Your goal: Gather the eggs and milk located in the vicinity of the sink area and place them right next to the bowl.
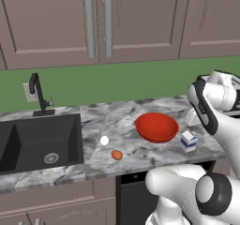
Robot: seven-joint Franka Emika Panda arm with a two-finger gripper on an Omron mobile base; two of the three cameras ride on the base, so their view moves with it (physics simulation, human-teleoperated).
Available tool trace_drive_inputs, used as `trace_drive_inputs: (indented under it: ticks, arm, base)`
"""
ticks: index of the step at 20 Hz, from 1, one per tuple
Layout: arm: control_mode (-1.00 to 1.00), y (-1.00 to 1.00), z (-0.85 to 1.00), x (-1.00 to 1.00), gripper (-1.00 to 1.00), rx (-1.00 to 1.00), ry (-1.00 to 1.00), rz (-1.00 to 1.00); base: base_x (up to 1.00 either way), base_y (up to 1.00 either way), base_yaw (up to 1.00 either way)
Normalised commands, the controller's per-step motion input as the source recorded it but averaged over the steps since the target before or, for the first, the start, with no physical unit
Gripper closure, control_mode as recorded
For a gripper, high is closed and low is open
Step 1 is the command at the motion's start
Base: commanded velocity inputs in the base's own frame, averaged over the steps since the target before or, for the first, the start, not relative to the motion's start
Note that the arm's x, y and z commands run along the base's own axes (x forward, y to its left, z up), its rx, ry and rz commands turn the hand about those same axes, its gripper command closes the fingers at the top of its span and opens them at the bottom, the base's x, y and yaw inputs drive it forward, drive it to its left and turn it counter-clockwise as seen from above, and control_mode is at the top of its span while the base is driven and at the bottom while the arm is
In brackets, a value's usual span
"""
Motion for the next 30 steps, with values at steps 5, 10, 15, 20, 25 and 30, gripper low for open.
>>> trace_drive_inputs:
  ticks: [5,10,15,20,25,30]
  arm:
    - [-1.0,-0.16,-0.2,0.01,-1.0,0.0,0.0,0.0]
    - [-1.0,-0.08,-0.21,0.1,-1.0,0.0,0.0,0.0]
    - [-1.0,0.0,-0.18,0.16,-1.0,0.0,0.0,0.0]
    - [-1.0,0.0,-0.14,0.18,-1.0,0.0,0.0,0.0]
    - [-1.0,-0.07,-0.11,0.1,-1.0,0.0,0.0,0.0]
    - [-1.0,-0.08,-0.11,0.12,-1.0,0.0,0.0,0.0]
  base:
    - [0.0,0.0,0.0]
    - [0.0,0.0,0.0]
    - [0.0,0.0,0.0]
    - [0.0,0.0,0.0]
    - [0.0,0.0,0.0]
    - [0.0,0.0,0.0]
